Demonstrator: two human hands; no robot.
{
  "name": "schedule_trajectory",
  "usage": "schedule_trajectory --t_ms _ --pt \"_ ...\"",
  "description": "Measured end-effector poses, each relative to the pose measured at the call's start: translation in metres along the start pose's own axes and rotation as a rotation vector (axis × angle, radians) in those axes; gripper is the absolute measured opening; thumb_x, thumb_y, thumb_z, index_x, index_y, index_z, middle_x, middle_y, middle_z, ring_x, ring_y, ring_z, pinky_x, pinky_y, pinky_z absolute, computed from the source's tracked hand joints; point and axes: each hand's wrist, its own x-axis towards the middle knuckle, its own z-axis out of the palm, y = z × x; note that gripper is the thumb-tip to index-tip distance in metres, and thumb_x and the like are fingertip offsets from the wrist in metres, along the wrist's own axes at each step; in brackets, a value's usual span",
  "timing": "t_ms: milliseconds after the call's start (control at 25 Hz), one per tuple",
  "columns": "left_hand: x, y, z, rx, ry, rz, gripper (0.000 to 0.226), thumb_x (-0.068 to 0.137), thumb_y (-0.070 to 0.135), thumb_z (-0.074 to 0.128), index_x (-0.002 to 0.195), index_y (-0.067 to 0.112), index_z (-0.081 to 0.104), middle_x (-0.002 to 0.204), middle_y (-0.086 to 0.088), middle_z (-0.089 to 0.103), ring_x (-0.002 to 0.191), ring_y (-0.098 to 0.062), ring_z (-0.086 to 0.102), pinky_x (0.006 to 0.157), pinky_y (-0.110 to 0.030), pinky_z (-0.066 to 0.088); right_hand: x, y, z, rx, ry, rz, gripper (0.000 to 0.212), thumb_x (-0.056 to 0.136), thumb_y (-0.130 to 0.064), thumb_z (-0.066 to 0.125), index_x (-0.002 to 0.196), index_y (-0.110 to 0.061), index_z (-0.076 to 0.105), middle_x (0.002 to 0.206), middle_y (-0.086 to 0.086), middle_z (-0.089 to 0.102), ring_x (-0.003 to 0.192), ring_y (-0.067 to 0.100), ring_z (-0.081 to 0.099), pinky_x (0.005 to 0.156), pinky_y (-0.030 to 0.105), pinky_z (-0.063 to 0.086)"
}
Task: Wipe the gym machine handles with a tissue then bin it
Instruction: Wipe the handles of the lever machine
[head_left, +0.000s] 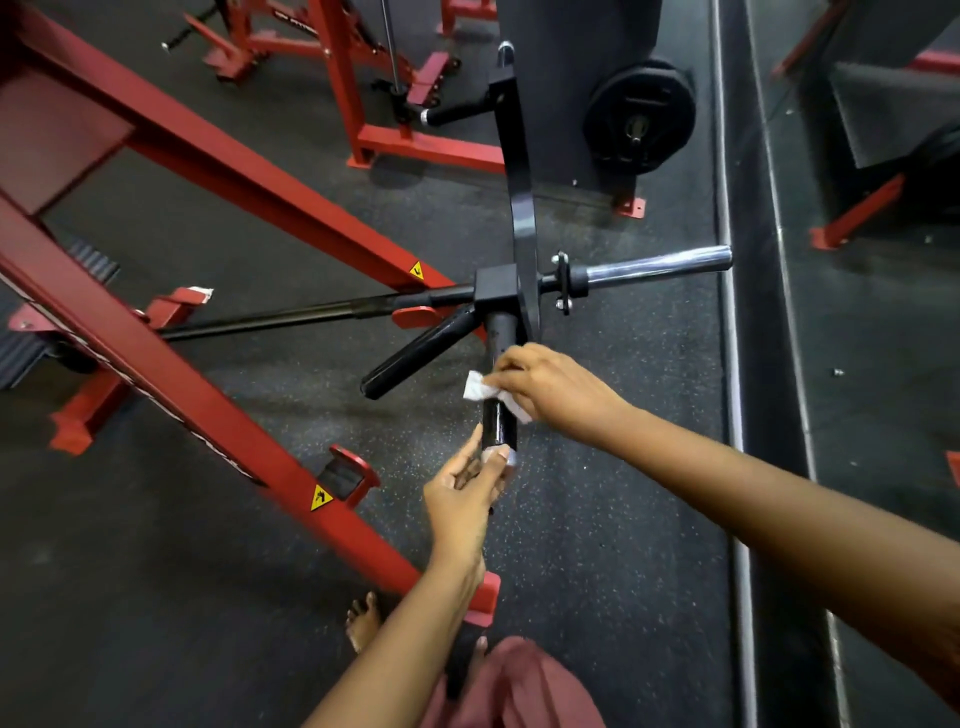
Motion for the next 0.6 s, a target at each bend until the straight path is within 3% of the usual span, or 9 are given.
schedule_trajectory --t_ms 160,240,320,480,600 --pt "0.002 -0.001 -0.002 0.002 -0.001 -0.015 0.040 0.081 0.002 0.065 0.120 0.010 0.058 0.085 -0.002 0.070 0.078 -0.015 0.063 0.069 -0.021 0.053 -0.020 -0.008 -0.008 -0.024 -0.069 -0.238 0.025 0.081 -0.014 0.055 0.101 -0.009 0.069 0.098 0.010 0.067 0.082 0.026 0.064 0.062 0.031 0.054" --pt "0.002 -0.001 -0.002 0.027 -0.014 -0.009 0.040 0.080 0.004 0.067 0.119 0.010 0.060 0.082 -0.001 0.067 0.080 -0.019 0.057 0.071 -0.026 0.048 0.004 0.008 -0.011 -0.054 0.037 -0.166 0.035 0.085 -0.020 0.043 0.106 -0.008 0.068 0.105 0.012 0.067 0.091 0.027 0.064 0.072 0.031 0.053" --pt "0.001 0.001 -0.003 0.013 -0.025 -0.013 0.040 0.081 0.003 0.065 0.119 0.014 0.059 0.086 -0.003 0.067 0.082 -0.019 0.059 0.071 -0.025 0.051 0.029 0.025 -0.003 -0.102 0.065 -0.026 0.031 0.087 -0.011 0.046 0.112 -0.004 0.064 0.111 0.016 0.063 0.101 0.032 0.058 0.083 0.036 0.050" --pt "0.000 0.004 -0.004 -0.023 -0.053 -0.026 0.041 0.082 0.000 0.063 0.118 0.018 0.057 0.089 -0.004 0.068 0.082 -0.018 0.062 0.072 -0.019 0.054 0.031 0.018 0.014 -0.035 0.076 0.130 0.027 0.083 0.001 0.056 0.108 -0.003 0.066 0.103 0.017 0.061 0.093 0.033 0.053 0.081 0.042 0.049" --pt "0.003 0.001 -0.005 -0.021 -0.054 -0.041 0.038 0.082 0.000 0.064 0.118 0.013 0.060 0.090 -0.006 0.070 0.084 -0.020 0.064 0.076 -0.023 0.054 -0.009 -0.013 0.017 0.040 0.079 0.078 0.030 0.082 0.000 0.057 0.110 -0.006 0.065 0.105 0.014 0.060 0.094 0.029 0.052 0.079 0.037 0.048"
